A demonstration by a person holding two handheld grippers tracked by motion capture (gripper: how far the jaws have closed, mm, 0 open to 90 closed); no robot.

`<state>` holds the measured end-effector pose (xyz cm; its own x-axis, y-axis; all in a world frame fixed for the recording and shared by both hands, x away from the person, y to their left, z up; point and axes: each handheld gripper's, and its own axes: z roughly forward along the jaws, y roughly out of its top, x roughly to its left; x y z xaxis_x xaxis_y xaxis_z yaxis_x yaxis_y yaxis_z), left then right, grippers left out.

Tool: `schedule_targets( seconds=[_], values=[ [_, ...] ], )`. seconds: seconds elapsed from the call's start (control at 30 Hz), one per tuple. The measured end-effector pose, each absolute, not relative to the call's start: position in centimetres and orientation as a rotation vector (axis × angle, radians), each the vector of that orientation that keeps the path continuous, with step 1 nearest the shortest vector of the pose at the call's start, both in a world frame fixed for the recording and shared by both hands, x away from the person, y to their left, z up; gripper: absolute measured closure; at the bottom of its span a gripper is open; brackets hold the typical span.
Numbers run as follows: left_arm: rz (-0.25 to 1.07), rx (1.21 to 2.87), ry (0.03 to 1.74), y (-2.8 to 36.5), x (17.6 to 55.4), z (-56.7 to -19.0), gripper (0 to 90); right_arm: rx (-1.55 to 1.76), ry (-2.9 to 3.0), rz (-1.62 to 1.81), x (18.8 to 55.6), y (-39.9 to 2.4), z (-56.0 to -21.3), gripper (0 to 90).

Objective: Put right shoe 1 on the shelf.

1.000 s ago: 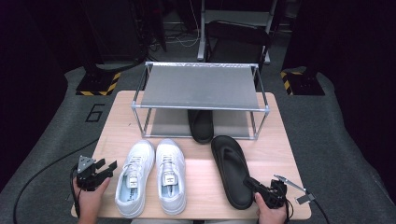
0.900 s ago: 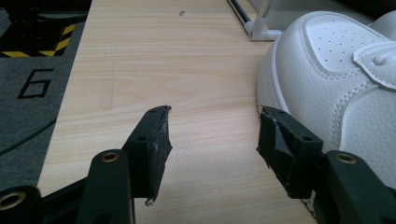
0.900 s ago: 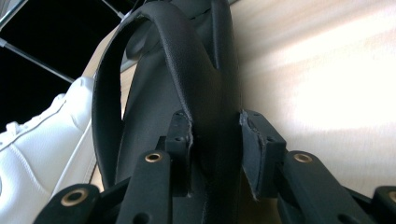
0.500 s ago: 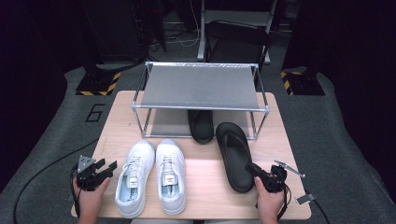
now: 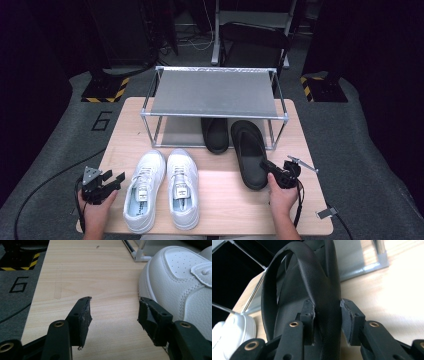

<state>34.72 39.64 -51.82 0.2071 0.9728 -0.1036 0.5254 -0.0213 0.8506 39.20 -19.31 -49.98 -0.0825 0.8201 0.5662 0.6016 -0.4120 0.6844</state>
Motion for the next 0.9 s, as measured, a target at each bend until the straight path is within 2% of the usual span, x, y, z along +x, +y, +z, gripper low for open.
schedule_targets(
  seconds=[0.53, 0.9],
  values=[
    [0.684, 1.657, 1.431, 39.8, 34.8, -51.9, 43.3, 1.966, 1.519, 1.468, 44.1, -18.2, -48.2, 65.4],
    [0.682, 1.657, 1.429, 39.8, 34.8, -51.9, 43.4, 1.975, 1.487, 1.475, 45.6, -17.5, -47.8, 65.3]
  ],
)
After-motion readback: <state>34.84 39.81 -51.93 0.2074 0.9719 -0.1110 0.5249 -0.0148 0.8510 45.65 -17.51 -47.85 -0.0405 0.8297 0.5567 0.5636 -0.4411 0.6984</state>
